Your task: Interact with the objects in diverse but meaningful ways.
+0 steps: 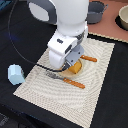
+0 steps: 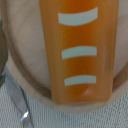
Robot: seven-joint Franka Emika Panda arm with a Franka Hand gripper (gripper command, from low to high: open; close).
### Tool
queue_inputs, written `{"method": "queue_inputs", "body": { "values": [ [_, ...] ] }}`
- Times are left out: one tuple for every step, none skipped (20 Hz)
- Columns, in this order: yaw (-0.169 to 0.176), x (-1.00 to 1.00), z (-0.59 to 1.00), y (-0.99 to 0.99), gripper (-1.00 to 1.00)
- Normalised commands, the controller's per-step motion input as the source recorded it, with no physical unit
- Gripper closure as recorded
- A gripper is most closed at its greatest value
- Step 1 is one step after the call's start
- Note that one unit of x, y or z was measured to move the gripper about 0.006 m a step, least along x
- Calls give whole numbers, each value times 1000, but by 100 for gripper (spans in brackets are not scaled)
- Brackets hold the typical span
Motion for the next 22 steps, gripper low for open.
{"method": "queue_inputs", "body": {
  "values": [
    [0, 360, -40, -103, -100],
    [0, 403, -3, -77, -100],
    [0, 397, 0, -100, -100],
    [0, 440, 0, -83, -100],
    [0, 457, 0, -74, -100],
    [0, 454, 0, -86, 100],
    [0, 446, 0, -94, 100],
    [0, 434, 6, -114, 100],
    [0, 434, 6, -111, 100],
    [0, 437, 11, -111, 100],
    [0, 446, 17, -106, 100],
    [0, 440, 3, -109, 100],
    [0, 449, 6, -106, 100],
    [0, 414, 0, -114, 100],
    [0, 420, 0, -120, 100],
    [0, 426, 9, -109, 100],
    [0, 431, 66, -74, 100],
    [23, 326, 317, 0, 100],
    [31, 0, 706, 126, 100],
    [2, -326, 1000, 394, 100],
    [9, -469, 1000, 494, 100],
    [20, -563, 1000, 557, 100]
  ]
}}
